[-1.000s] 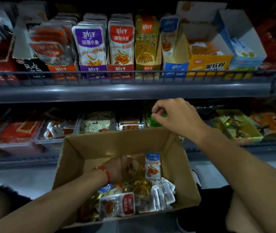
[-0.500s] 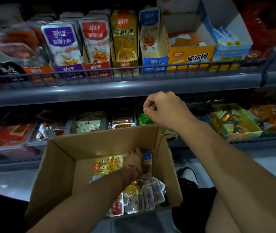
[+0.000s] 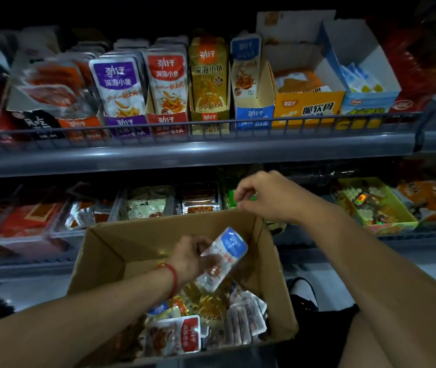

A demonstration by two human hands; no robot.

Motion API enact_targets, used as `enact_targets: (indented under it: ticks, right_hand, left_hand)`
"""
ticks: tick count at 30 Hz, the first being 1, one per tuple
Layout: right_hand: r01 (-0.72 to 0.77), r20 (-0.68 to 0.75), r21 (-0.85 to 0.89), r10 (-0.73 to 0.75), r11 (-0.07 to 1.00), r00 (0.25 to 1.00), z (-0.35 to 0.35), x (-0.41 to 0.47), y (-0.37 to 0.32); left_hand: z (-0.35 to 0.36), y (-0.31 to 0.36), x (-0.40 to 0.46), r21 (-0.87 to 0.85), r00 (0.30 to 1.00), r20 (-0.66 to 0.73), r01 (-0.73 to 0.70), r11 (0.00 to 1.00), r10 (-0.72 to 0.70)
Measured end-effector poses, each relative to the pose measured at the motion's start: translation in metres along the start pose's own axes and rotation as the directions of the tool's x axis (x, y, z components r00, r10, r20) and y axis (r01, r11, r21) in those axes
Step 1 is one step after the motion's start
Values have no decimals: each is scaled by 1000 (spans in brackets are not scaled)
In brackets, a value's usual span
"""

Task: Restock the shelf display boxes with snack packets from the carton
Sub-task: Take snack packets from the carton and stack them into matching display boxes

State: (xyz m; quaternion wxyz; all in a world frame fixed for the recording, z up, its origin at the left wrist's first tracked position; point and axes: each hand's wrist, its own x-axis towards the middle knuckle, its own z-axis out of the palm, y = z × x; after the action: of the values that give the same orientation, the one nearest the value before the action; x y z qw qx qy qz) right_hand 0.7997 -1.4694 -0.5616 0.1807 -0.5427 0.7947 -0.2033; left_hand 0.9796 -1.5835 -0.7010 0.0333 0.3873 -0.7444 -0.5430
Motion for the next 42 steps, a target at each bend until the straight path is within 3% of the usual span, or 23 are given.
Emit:
enact_targets:
  ticks: [3, 5, 8, 11, 15, 17, 22, 26, 36, 42]
  right_hand:
    - [3, 43, 48, -5, 999, 999, 2, -3, 0]
    - [35, -19, 175, -32, 984, 999, -1, -6, -8]
    - [72, -170, 347, -13, 935, 985, -10, -15, -21]
    - [112, -224, 394, -23, 912, 974, -16, -25, -32]
    - [152, -359, 290, -40, 945, 933, -34, -35, -38]
    - [154, -445, 182, -58, 971, 893, -62, -37, -39]
    - [64, -683, -229, -208, 971, 700, -160, -19, -43]
    - [-6, -754, -317, -248, 948, 609, -214, 23, -50]
    - [-120, -659, -414, -205, 903, 724, -214, 112, -38]
    - [-172, -556, -508, -169, 844, 814, -190, 145, -27]
  left_hand:
    - [-34, 41, -33, -210, 990, -51, -137, 968, 129]
    - [-52, 60, -46, -267, 975, -100, -218, 939, 198]
    - [-67, 78, -59, -301, 959, -121, -281, 911, 256]
    - [-71, 87, -66, -276, 926, -184, -370, 887, 329]
    - [-81, 90, -62, -60, 873, -177, -470, 881, 454]
    - [-93, 90, -58, 20, 835, -239, -506, 862, 496]
    - [-126, 87, -48, 197, 709, -425, -534, 822, 562]
    - [-142, 90, -45, 195, 684, -474, -533, 823, 555]
    - [-156, 95, -44, 422, 543, -471, -554, 718, 695]
    - [-160, 96, -44, 380, 559, -482, -560, 736, 674]
